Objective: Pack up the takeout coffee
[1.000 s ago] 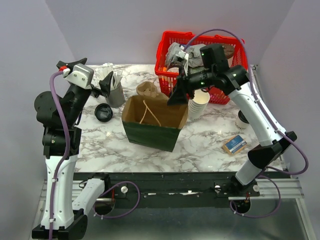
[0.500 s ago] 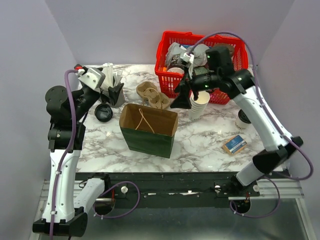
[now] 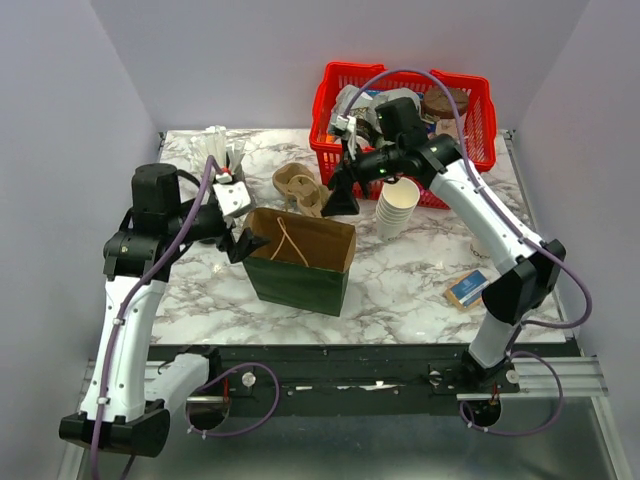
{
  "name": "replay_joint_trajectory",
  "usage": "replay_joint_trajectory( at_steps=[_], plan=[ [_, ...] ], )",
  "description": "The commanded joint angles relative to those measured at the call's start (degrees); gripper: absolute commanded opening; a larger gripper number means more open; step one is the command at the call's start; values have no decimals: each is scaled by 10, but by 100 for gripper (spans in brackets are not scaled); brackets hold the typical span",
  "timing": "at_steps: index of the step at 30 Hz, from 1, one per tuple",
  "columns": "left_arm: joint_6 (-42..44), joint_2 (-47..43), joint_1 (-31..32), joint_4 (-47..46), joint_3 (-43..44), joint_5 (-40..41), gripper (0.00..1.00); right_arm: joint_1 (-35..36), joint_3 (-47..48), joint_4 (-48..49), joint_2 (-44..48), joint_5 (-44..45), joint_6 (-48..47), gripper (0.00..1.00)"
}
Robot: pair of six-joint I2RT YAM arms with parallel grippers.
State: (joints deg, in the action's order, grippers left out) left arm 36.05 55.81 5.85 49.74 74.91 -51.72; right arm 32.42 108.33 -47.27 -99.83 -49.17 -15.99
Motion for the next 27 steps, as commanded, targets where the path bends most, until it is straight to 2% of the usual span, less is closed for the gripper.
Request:
replay_joint_trajectory(
  at_steps=[1, 4, 8, 10, 14, 17, 18, 21, 27],
  plan=[
    [22, -39, 4, 1, -2, 23, 96, 12, 32, -21, -21, -3, -29, 95],
    [2, -72, 4, -57, -29, 64, 98, 24, 9, -28, -15, -3, -40, 88],
    [-30, -99, 4, -71, -39, 97, 98, 33, -25, -31, -5, 22, -38, 83],
    [-48, -113, 4, -69, -39, 102, 99, 34, -35, -33, -7, 30, -36, 72],
    [-70, -140, 4, -68, -42, 123, 98, 34, -41, -35, -22, 51, -37, 63],
    [-83, -152, 4, -66, -33, 139, 98, 34, -33, -43, -24, 50, -46, 45],
    [-83, -155, 3, -63, -31, 146, 98, 34, -30, -44, -21, 50, -48, 28],
    [-78, -163, -7, -57, -27, 152, 98, 34, -23, -51, -4, 52, -66, 1],
    [-42, -194, -13, -61, -43, 220, 98, 52, -50, -35, 48, 71, -156, 1]
  ],
)
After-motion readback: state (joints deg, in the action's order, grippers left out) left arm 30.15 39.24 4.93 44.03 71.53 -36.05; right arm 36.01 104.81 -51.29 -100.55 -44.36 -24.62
